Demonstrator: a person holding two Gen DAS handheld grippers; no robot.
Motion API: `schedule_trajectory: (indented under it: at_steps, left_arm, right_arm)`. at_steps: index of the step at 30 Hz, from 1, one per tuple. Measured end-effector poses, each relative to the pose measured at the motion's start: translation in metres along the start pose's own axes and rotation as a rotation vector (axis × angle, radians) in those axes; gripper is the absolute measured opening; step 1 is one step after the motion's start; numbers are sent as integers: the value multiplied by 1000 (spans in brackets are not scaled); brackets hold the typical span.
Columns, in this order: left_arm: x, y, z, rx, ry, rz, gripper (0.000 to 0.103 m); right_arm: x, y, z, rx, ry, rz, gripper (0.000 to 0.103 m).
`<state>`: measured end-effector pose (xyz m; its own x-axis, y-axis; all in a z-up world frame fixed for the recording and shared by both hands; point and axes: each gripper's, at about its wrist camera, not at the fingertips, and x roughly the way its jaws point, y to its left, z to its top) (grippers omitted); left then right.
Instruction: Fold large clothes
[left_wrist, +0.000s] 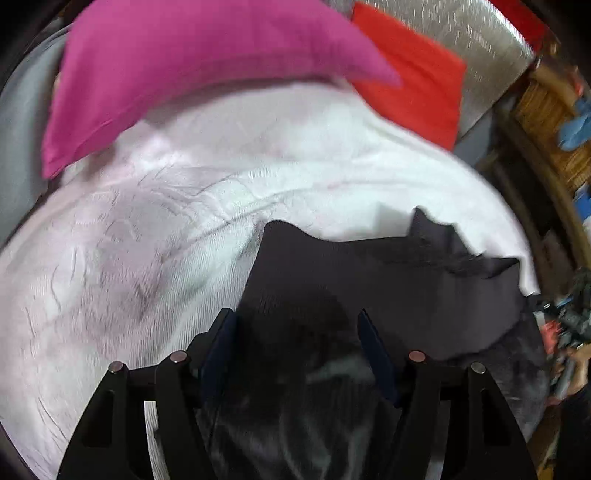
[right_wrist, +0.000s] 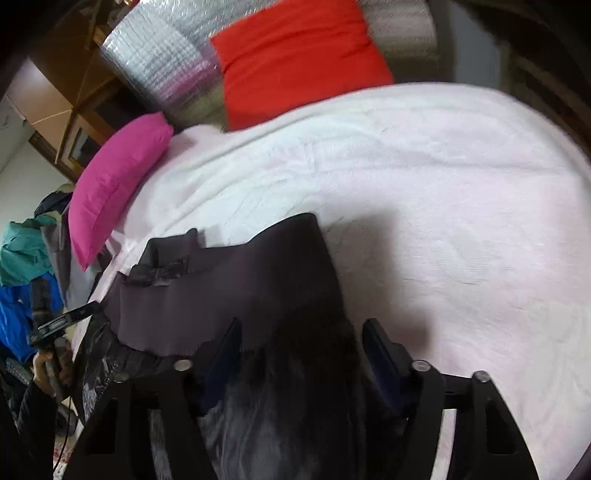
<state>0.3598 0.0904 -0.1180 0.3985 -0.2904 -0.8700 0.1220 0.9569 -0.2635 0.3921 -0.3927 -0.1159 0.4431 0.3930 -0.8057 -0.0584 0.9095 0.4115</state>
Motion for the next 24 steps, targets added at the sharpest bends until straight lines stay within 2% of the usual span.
schedule_trajectory:
  at_steps: [1, 2, 3, 4, 5, 7, 9, 12, 13, 14, 16, 19, 24]
  left_arm:
    - [4, -2, 2, 15, 6, 16, 69]
    - [5, -3, 3, 31, 3, 28, 68]
    - [3, -3, 2, 48, -8, 48, 45]
    - [3, -3, 2, 60, 0, 80, 17]
    - [4, -3, 3, 66, 8, 95, 14]
    - [-4, -2, 4, 71, -25, 95, 11]
    - [-22, -5, 5, 81, -98, 98, 10]
    - [-34, 4, 14, 17, -197, 68, 10]
    - [-25, 12, 17, -21, -176, 88, 9]
    - [-9, 20, 18, -57, -117, 78, 9]
    - [11, 20, 14, -52, -73, 128, 9]
    - [17, 19, 11, -51, -73, 149, 9]
    - [16, 27, 12, -64, -78, 151, 9]
  right_arm:
    - [3, -1, -2, -14, 9, -11, 64]
    - [7, 1, -1, -34, 18, -22, 58]
    - [8, 1, -1, -44, 20, -33, 38]
    - [6, 0, 2, -43, 14, -48, 27]
    - [0, 0, 2, -43, 1, -50, 23]
    - [-13, 13, 3, -92, -33, -68, 18]
    - [-37, 31, 4, -156, -94, -100, 17]
    - [-71, 28, 15, -107, -211, -89, 17]
    - [-70, 15, 20, -53, -213, -92, 17]
    - [-58, 0, 22, 8, -189, -99, 17]
    - [-32, -12, 21, 41, -118, -120, 17]
    - [-5, -25, 12, 88, -79, -124, 17]
    - [-6, -30, 15, 119, -82, -120, 17]
